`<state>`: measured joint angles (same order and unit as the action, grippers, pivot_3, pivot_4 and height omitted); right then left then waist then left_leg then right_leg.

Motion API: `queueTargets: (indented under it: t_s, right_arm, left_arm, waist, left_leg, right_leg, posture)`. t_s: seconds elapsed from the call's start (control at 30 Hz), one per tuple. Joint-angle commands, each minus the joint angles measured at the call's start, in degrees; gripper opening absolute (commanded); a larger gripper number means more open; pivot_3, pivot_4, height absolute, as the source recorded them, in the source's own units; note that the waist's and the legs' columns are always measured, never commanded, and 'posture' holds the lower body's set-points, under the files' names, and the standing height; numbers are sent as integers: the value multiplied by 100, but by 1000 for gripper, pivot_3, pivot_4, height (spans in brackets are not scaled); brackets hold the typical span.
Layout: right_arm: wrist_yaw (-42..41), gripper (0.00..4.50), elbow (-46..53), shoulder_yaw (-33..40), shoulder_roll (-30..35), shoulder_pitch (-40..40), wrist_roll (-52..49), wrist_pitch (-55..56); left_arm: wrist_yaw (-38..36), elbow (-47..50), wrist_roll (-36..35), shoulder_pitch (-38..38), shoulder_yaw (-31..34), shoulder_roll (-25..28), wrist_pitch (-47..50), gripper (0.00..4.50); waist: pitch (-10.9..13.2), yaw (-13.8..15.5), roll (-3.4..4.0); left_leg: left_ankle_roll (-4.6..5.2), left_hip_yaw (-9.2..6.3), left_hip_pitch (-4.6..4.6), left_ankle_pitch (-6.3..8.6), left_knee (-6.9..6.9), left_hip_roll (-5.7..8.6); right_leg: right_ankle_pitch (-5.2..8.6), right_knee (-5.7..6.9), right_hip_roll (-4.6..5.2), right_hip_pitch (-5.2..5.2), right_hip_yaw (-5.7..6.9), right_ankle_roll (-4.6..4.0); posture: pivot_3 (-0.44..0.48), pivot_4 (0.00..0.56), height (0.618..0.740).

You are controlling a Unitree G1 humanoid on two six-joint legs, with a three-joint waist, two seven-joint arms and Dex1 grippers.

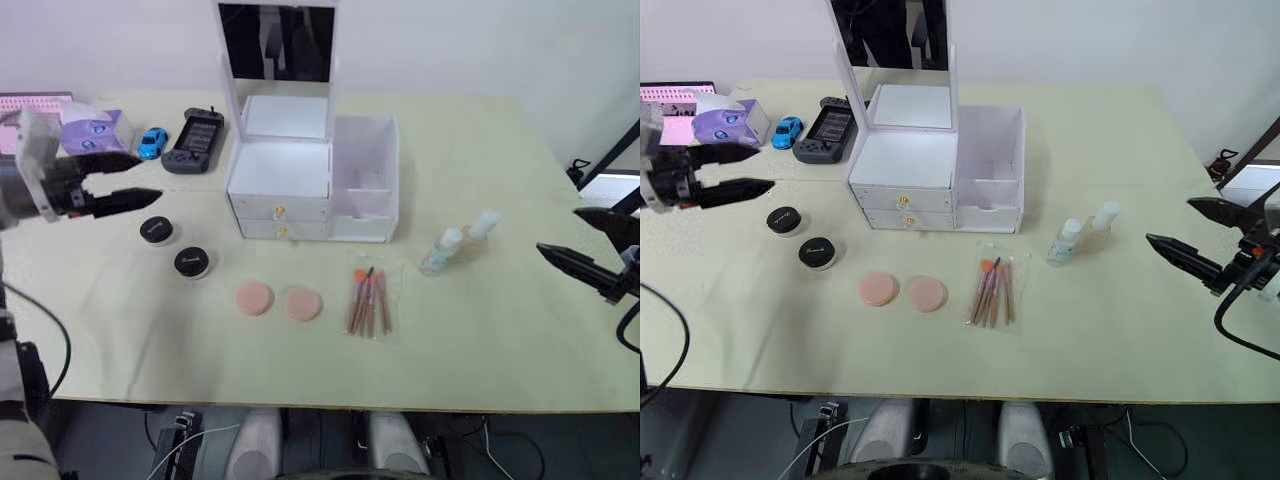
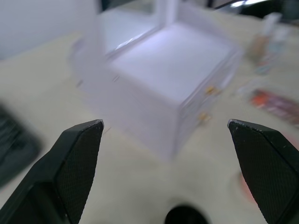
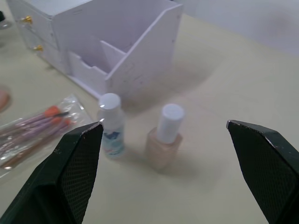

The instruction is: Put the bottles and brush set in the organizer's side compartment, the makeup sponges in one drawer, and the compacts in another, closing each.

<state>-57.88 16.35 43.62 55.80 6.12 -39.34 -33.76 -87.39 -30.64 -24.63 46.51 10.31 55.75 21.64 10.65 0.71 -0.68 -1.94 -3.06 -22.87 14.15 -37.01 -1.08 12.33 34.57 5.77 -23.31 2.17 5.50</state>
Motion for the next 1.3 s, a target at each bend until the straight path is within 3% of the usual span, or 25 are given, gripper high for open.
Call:
queueTargets:
  t_s: [0.03, 0.2, 0.37, 0.63, 0.83, 1.03, 1.17, 1.3]
  right_arm:
    - [98, 4500, 778, 614, 1, 271, -424, -434]
    - [510, 4500, 1708, 971, -381, 786, -832, -896]
    - [1062, 4500, 2468, 1079, -956, 1250, -1059, -982]
    - [1444, 4500, 2612, 886, -1609, 1836, -805, -550]
    - [1529, 4500, 2150, 635, -1446, 1518, -522, -203]
    - [1702, 4500, 1289, 103, -973, 643, -251, -197]
    - [1752, 4500, 659, -546, -648, -146, -105, -328]
    - [1678, 4500, 201, -1019, -511, -580, 238, -120]
  left_arm:
    - [-268, 1228, -440, 217, -410, -165, 809, 4478]
    - [-208, 2256, -737, 572, -937, -779, 1388, 4478]
    - [46, 2544, -616, 855, -1390, -1375, 1380, 4478]
    - [611, 2987, -379, 1038, -1794, -1849, 1459, 4478]
    - [1003, 3343, -461, 900, -1651, -1790, 1726, 4478]
    - [1384, 3575, -552, 645, -1283, -1506, 1863, 4478]
    - [2210, 3855, -778, 385, -727, -1707, 2026, 4478]
    - [2535, 4337, -1027, 79, -608, -1642, 2417, 4478]
  waist:
    - [0, -1, 0]
    - [2, 7, -7]
    - [3, -12, -9]
    - [3, 3, -10]
    - [3, -17, -8]
    - [5, -27, -7]
    - [6, -10, -5]
    - [8, -1, -10]
  left_leg:
    - [0, 0, 1, 0, 0, 0]
    - [0, -8, 0, 0, -9, 0]
    - [1, -1, 21, 0, -4, -1]
    - [1, -1, 23, 0, -3, -1]
    - [2, 4, 28, 1, 0, -1]
    - [2, 6, 32, 1, -1, 0]
    - [2, 4, 29, 1, 1, 0]
    - [2, 3, 26, 1, 2, 1]
  right_leg:
    - [0, 0, 0, 1, -1, 1]
    - [11, 1, -9, 9, -6, 17]
    - [14, 3, -15, 13, -27, 20]
    - [15, -1, -17, 17, -33, 19]
    - [14, -3, -18, 15, -40, 18]
    - [12, -3, -19, 15, -45, 14]
    - [12, -3, -22, 15, -45, 13]
    - [12, -4, -22, 17, -45, 14]
  posture:
    - [0, 150, 740]
    - [0, 150, 740]
    - [0, 150, 740]
    - [0, 150, 740]
    - [0, 150, 740]
    - [0, 150, 740]
    - [0, 150, 740]
    - [0, 150, 740]
